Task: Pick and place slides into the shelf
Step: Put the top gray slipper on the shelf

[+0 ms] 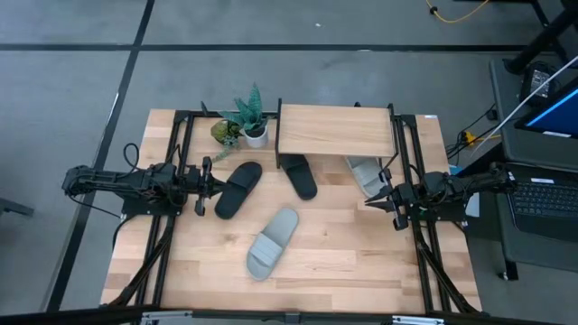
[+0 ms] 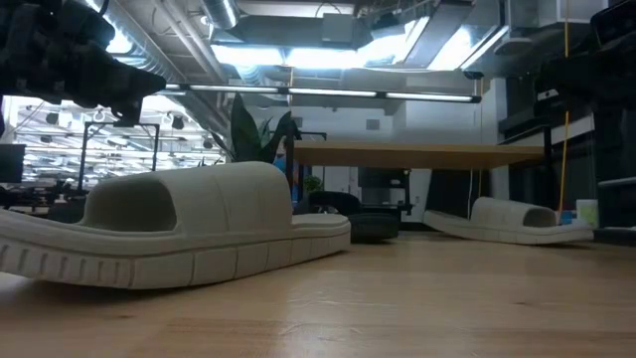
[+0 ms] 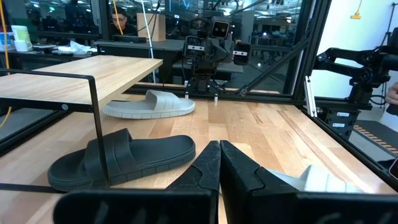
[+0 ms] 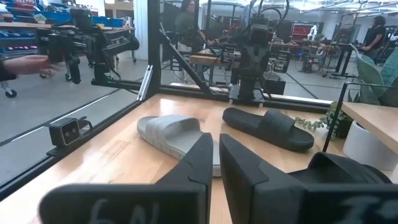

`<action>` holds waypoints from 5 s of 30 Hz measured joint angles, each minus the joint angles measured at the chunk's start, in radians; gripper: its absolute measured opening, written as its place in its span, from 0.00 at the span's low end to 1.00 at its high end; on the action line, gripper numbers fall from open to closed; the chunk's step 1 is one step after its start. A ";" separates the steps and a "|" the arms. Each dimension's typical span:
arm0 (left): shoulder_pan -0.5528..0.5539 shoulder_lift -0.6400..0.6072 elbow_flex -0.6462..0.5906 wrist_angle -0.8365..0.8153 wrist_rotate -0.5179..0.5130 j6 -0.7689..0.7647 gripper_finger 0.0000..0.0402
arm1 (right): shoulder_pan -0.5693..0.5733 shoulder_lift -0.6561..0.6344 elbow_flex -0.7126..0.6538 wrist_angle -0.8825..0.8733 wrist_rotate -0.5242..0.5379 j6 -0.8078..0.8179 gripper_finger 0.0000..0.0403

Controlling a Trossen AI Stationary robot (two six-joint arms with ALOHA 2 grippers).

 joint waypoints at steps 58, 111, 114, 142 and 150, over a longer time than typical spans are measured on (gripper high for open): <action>-0.002 0.000 0.060 0.021 -0.003 -0.050 0.00 | 0.000 0.013 0.047 0.058 0.130 -0.005 0.01; -0.408 0.825 0.813 -0.603 -0.274 -0.228 0.00 | 0.270 1.011 1.084 -1.096 0.361 0.461 0.00; -0.450 0.830 0.813 -0.596 -0.344 -0.269 0.00 | 0.322 1.049 1.101 -1.131 0.367 0.520 0.00; -0.439 1.003 0.812 -0.569 -0.414 -0.305 0.00 | 0.488 1.542 1.067 -1.386 0.491 0.996 0.22; -0.451 1.003 0.812 -0.569 -0.413 -0.255 0.00 | 0.462 1.578 1.067 -1.368 0.491 1.066 0.39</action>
